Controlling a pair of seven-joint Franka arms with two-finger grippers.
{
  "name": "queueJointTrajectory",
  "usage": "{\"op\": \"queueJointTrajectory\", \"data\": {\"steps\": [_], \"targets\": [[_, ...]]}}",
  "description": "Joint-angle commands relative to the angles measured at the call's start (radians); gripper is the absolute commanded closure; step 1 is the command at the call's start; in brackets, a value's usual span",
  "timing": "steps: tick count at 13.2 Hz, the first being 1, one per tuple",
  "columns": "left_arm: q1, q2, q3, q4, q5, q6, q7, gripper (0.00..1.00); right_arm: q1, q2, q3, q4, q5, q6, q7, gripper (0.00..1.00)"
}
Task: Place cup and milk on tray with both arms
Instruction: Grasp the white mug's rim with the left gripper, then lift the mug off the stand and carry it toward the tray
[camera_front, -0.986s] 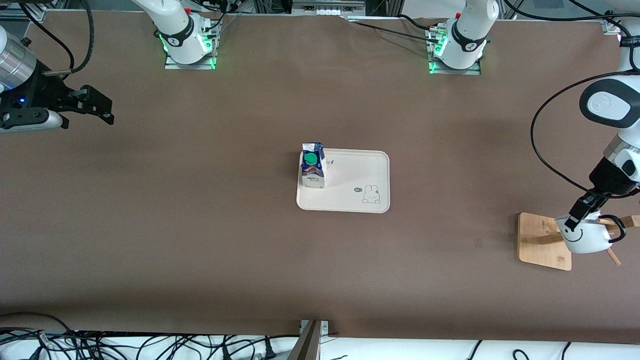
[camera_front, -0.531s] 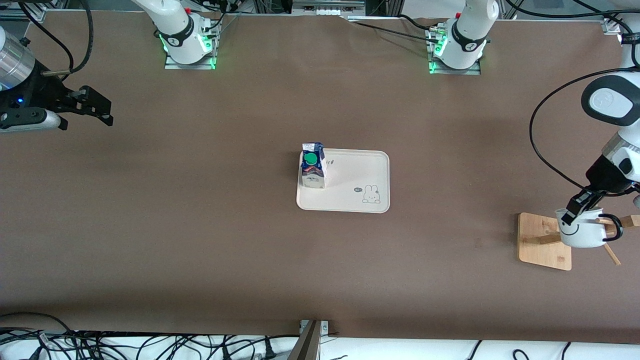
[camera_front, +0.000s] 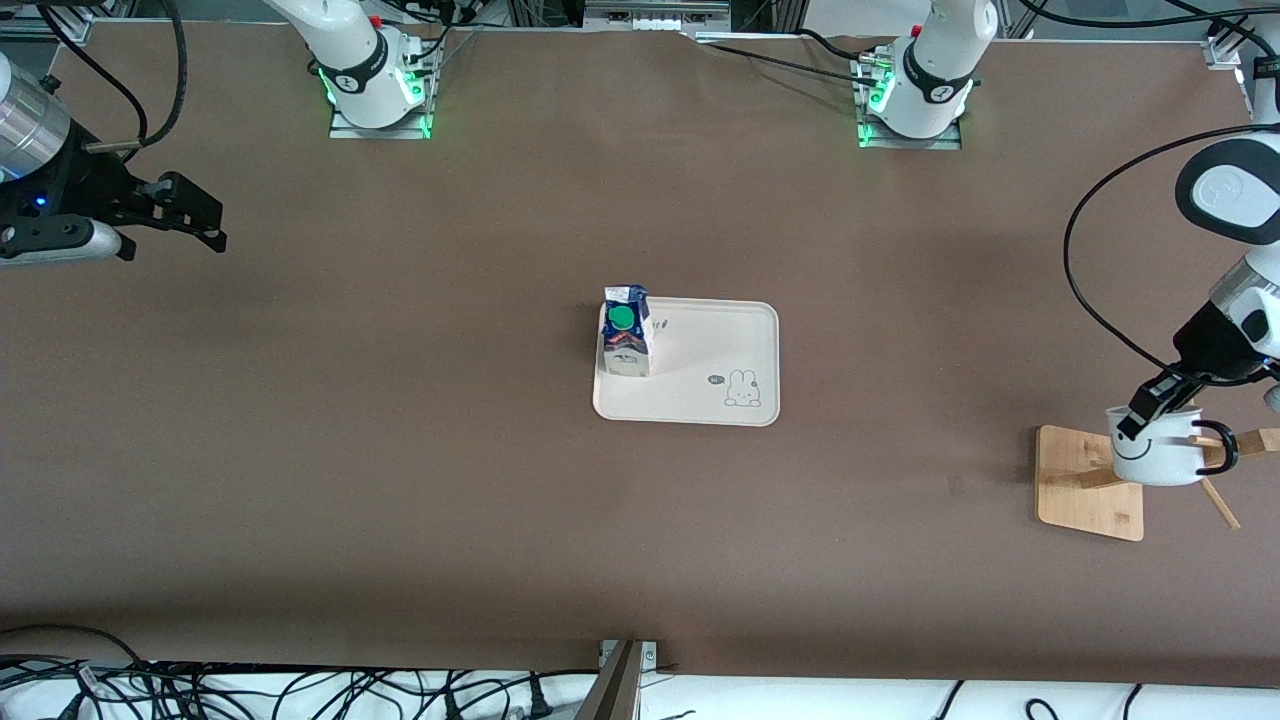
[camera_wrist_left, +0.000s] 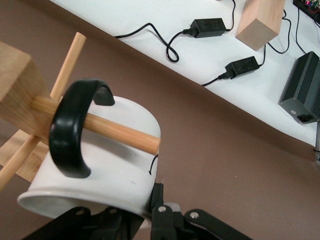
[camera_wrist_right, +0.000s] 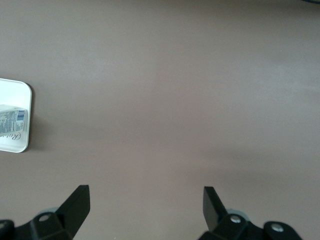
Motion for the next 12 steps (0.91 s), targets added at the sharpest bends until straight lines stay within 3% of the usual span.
{"op": "queueJointTrajectory", "data": {"steps": [1, 7, 10, 12], "targets": [[0.002, -0.035, -0.008, 0.013, 0.072, -0.087, 0.012, 1.00, -0.013, 0.008, 0.012, 0.019, -0.002, -0.004, 0.010, 0.00], [-0.004, -0.047, -0.075, 0.086, 0.164, -0.162, 0.029, 1.00, -0.014, 0.008, 0.012, 0.019, 0.000, -0.004, 0.010, 0.00], [-0.008, -0.043, -0.129, 0.135, 0.168, -0.231, 0.029, 1.00, -0.016, 0.008, 0.010, 0.019, 0.000, -0.004, 0.010, 0.00], [-0.011, -0.043, -0.187, 0.139, 0.236, -0.235, 0.027, 1.00, -0.016, 0.008, 0.010, 0.019, 0.000, -0.004, 0.010, 0.00]]}}
